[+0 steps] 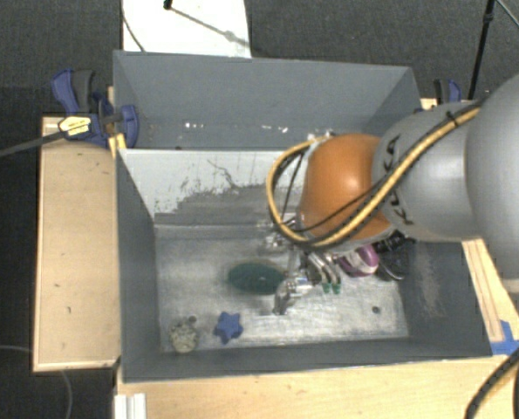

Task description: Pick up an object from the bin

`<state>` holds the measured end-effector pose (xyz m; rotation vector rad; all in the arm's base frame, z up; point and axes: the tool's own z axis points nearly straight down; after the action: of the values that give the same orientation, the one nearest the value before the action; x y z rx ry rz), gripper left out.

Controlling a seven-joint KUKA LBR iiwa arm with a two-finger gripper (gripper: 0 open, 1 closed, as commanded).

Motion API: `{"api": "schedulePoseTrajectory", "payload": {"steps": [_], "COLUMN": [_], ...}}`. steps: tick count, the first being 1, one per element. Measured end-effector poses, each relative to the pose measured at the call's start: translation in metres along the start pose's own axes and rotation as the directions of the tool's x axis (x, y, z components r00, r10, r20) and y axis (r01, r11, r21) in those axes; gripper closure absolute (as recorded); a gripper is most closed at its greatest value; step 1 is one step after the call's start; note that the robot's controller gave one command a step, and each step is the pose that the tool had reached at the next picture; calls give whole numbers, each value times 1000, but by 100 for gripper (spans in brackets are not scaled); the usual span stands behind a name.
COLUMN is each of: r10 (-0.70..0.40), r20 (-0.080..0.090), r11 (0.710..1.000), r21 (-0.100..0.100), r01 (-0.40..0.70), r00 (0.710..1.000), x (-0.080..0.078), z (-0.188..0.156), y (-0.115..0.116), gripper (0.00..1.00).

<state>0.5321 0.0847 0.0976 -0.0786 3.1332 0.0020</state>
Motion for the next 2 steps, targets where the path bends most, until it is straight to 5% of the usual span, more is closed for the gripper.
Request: {"api": "schedulePoseTrajectory", "payload": {"steps": [1,2], "r10": [172,431], "r20": [-2,-2], "r11": [985,903], "r21": [0,0], "r01": [-172,-431], "r00": [985,903], "x": [-1,-7], "z": [-3,-12], "y": [-1,31], "gripper": [0,0]}}
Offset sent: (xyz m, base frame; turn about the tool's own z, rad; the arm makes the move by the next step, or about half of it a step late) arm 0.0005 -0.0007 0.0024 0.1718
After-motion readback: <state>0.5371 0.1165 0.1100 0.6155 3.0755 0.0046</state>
